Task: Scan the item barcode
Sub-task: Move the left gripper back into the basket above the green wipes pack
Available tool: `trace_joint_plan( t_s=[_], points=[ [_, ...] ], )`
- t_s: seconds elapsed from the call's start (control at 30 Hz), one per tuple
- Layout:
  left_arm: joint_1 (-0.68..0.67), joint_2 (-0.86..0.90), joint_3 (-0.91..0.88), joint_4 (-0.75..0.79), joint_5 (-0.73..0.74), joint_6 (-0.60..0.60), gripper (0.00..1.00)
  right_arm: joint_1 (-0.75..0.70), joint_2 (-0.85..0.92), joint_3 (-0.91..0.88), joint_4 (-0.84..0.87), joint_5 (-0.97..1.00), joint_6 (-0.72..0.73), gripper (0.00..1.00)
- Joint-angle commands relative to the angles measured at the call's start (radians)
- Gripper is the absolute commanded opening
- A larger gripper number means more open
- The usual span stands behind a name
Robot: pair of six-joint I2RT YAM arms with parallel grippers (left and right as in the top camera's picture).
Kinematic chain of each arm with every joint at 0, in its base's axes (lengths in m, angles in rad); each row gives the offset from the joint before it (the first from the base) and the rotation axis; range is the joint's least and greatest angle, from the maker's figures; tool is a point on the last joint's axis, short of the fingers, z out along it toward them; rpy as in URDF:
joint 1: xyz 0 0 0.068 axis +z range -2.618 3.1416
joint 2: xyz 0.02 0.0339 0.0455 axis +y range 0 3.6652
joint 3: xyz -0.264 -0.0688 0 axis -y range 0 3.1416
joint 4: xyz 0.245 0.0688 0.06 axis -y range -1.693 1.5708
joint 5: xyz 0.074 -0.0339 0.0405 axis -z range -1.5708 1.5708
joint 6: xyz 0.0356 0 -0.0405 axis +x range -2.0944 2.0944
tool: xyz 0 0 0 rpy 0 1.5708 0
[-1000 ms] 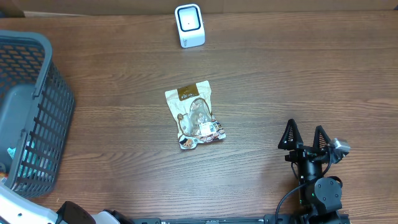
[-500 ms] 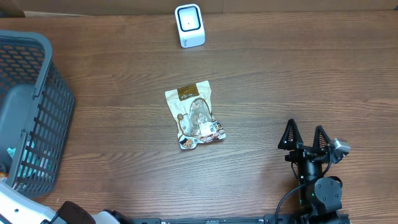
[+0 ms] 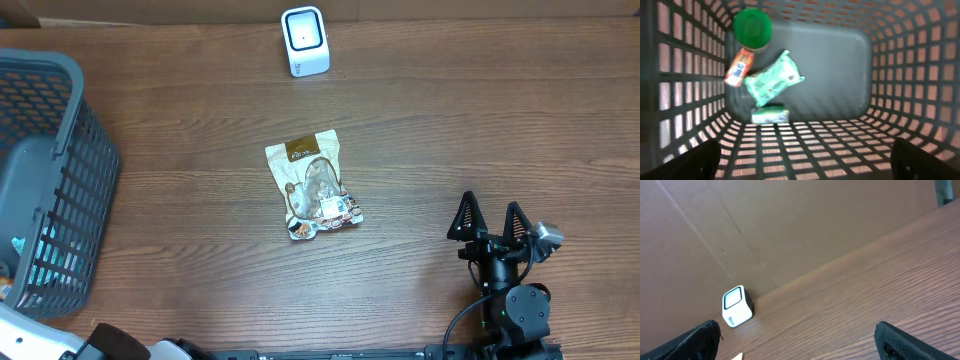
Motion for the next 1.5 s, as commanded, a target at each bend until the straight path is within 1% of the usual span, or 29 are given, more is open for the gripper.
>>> trace_joint_plan(
  t_s=[0.0, 0.2, 0.77, 1.17, 1.27, 1.4, 1.47],
  points=[
    [0.022, 0.027, -0.006, -0.002, -0.022, 0.023, 0.89, -0.001, -0.010, -0.010, 0.006, -0.004, -0.004, 1.00],
    [0.021, 0.058, -0.006, -0.016, -0.064, 0.022, 0.88, -0.001, -0.010, -0.010, 0.006, -0.004, -0.004, 1.00],
    [0.022, 0.063, -0.006, 0.002, -0.066, 0.025, 0.90, -0.001, -0.010, -0.010, 0.006, -0.004, -0.004, 1.00],
    [0.022, 0.063, -0.006, 0.075, -0.066, 0.034, 0.90, -0.001, -0.010, -0.010, 0.006, -0.004, -0.004, 1.00],
    [0.021, 0.070, -0.006, 0.106, -0.066, 0.061, 0.89, -0.001, -0.010, -0.010, 0.006, -0.004, -0.004, 1.00],
    [0.015, 0.103, -0.006, 0.127, -0.064, 0.126, 0.88, -0.001, -0.010, -0.010, 0.006, -0.004, -0.004, 1.00],
    [0.005, 0.130, -0.006, 0.125, -0.058, 0.168, 0.86, -0.001, -0.010, -0.010, 0.006, -0.004, -0.004, 1.00]
  ],
)
